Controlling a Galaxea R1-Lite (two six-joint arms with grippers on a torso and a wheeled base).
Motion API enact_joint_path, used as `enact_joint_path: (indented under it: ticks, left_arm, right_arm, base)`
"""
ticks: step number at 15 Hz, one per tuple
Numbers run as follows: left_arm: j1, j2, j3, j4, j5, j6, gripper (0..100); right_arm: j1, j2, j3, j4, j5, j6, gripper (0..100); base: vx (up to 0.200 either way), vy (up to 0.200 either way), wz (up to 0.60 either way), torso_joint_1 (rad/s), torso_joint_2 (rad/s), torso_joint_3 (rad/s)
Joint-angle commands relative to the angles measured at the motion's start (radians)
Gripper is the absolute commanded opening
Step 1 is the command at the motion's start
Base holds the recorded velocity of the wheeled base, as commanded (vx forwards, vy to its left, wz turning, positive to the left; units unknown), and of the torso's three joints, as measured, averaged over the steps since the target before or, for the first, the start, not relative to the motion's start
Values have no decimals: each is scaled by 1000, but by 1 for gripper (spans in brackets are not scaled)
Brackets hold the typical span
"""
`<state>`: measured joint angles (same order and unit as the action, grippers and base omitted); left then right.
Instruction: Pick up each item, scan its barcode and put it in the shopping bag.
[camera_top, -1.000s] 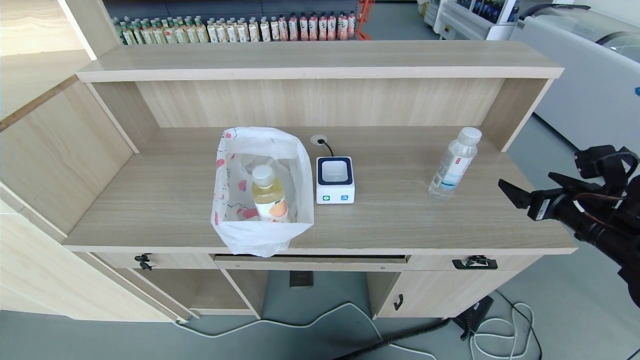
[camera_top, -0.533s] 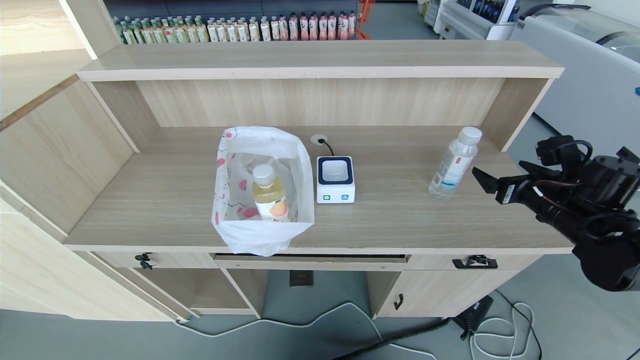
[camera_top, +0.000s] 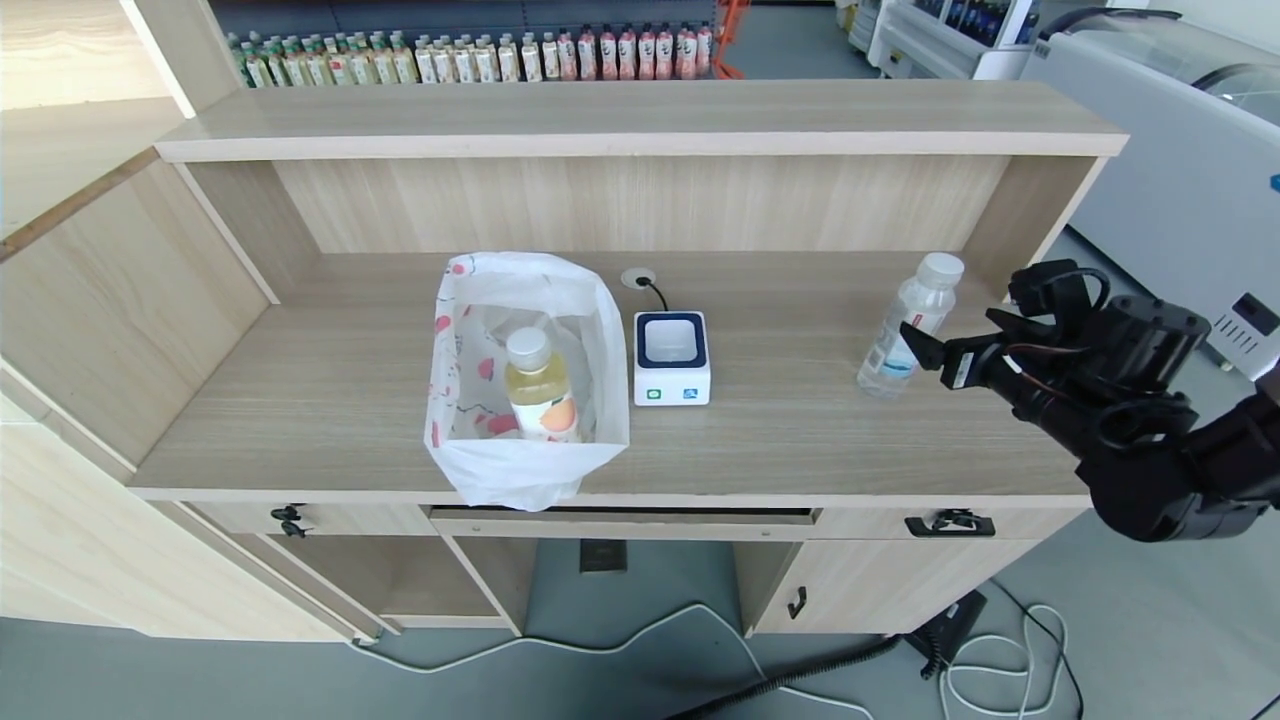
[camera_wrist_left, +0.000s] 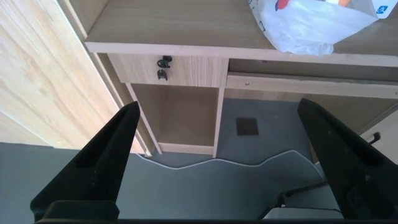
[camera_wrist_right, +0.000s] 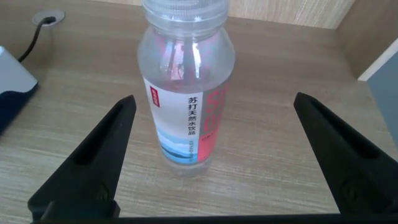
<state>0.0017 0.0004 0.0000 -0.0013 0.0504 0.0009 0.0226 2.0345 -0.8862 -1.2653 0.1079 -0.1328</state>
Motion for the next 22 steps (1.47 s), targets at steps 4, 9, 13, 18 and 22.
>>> enact_joint_path:
  ticks: [4, 9, 13, 18, 22]
  left_arm:
    - [0, 0, 0, 0, 0, 2, 100]
    - [0, 0, 0, 0, 0, 2, 100]
    - [0, 0, 0, 0, 0, 2, 100]
    - [0, 0, 0, 1, 0, 2, 100]
    - [0, 0, 0, 1, 0, 2, 100]
  right_arm:
    - [25, 67, -125, 57, -8, -1, 100]
    - [37, 141, -221, 60, -4, -4, 100]
    - [36, 167, -232, 60, -2, -8, 0]
    - [36, 184, -254, 61, -2, -8, 0]
    - [33, 208, -284, 61, -2, -8, 0]
  base:
    - [0, 0, 0, 0, 0, 0]
    - [0, 0, 0, 0, 0, 0]
    - [0, 0, 0, 0, 0, 0]
    - [0, 0, 0, 0, 0, 0]
    - [0, 0, 0, 0, 0, 0]
